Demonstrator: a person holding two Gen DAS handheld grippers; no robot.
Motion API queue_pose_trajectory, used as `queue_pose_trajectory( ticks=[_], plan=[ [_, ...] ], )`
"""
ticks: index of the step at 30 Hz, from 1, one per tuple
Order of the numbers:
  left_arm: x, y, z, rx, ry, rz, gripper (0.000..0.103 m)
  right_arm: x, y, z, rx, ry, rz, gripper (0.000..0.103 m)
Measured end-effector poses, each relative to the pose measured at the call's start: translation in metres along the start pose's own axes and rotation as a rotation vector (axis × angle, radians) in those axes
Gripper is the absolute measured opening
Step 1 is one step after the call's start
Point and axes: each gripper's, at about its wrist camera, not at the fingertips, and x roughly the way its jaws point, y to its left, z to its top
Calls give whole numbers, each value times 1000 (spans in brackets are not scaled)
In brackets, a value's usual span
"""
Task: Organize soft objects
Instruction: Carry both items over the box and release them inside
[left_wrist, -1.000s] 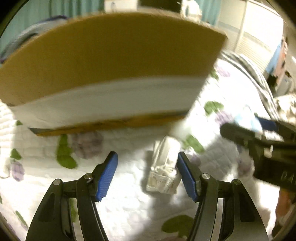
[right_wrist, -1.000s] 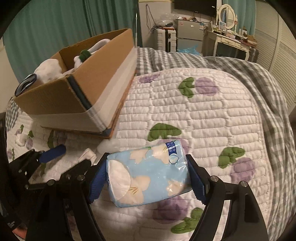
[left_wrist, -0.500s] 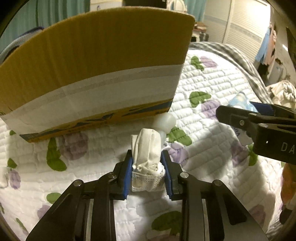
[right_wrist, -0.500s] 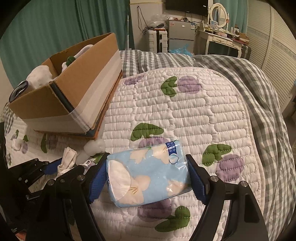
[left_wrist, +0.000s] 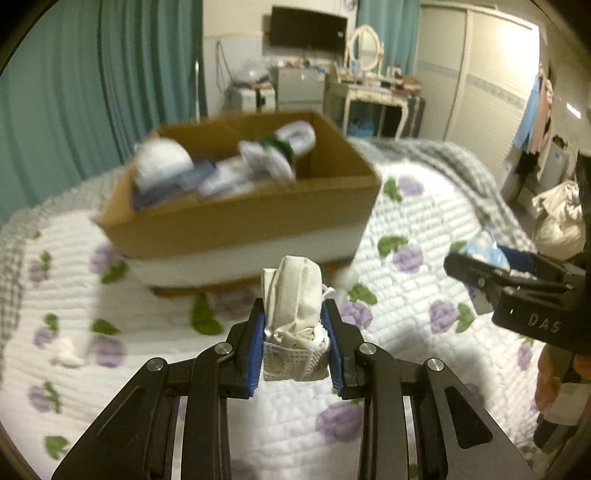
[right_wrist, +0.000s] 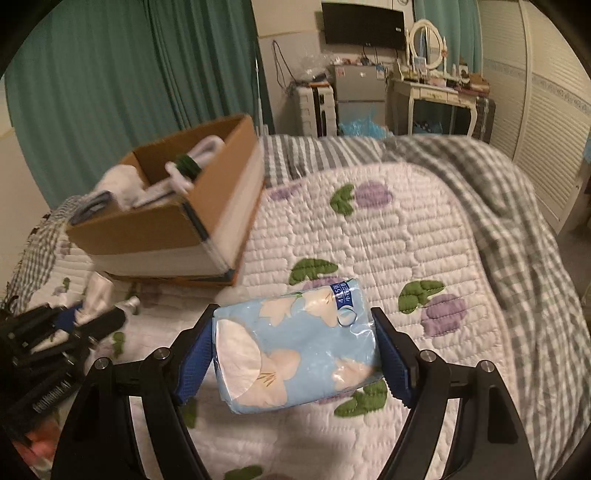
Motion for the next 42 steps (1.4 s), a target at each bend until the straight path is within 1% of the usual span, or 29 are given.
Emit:
queue_pose_trajectory(
  ticks=[5, 6, 9, 12, 16, 19, 21, 24, 27, 28, 31, 33, 35, 36, 39, 40, 41, 42],
  plan=[
    [-56, 15, 18, -9, -106, 9, 29, -40, 21, 9, -39, -50, -4, 78],
    [-58, 14, 24, -11, -119, 11, 29, -47, 25, 12, -50, -60, -5, 78],
    [-85, 29, 34, -17, -170, 16, 29, -73, 45, 27, -84, -104, 10, 78],
    [-103, 41, 47, -20, -214, 27, 29, -101, 71, 48, -127, -163, 15, 78],
    [-108, 55, 61, -21, -246, 27, 29, -121, 96, 74, -162, -212, 36, 78],
    [-97, 65, 75, -26, -253, 30, 29, -124, 116, 96, -186, -235, 50, 78],
    [-85, 71, 86, -35, -244, 26, 29, -120, 128, 108, -200, -241, 66, 78],
    [-59, 81, 101, -43, -227, -4, 29, -103, 141, 126, -217, -236, 81, 78],
    [-28, 88, 112, -41, -201, -19, 29, -73, 150, 143, -216, -212, 87, 78],
    [-12, 89, 115, -30, -188, -15, 29, -56, 152, 149, -212, -194, 91, 78],
    [21, 89, 119, -10, -153, -4, 29, -21, 152, 159, -208, -161, 91, 79],
    [42, 88, 120, 3, -134, -1, 29, 6, 149, 164, -196, -142, 74, 79],
    [55, 87, 120, 12, -127, -17, 30, 23, 143, 165, -182, -123, 91, 80],
    [60, 86, 120, 19, -124, -28, 31, 29, 138, 165, -173, -119, 97, 81],
    [66, 82, 123, 45, -126, -20, 32, 49, 127, 169, -147, -117, 93, 89],
    [66, 79, 124, 55, -123, -11, 34, 51, 126, 171, -145, -120, 87, 93],
    [67, 78, 124, 57, -122, -10, 38, 52, 123, 173, -142, -134, 78, 94],
    [65, 77, 124, 53, -125, -8, 50, 51, 119, 174, -144, -143, 77, 94]
  ],
)
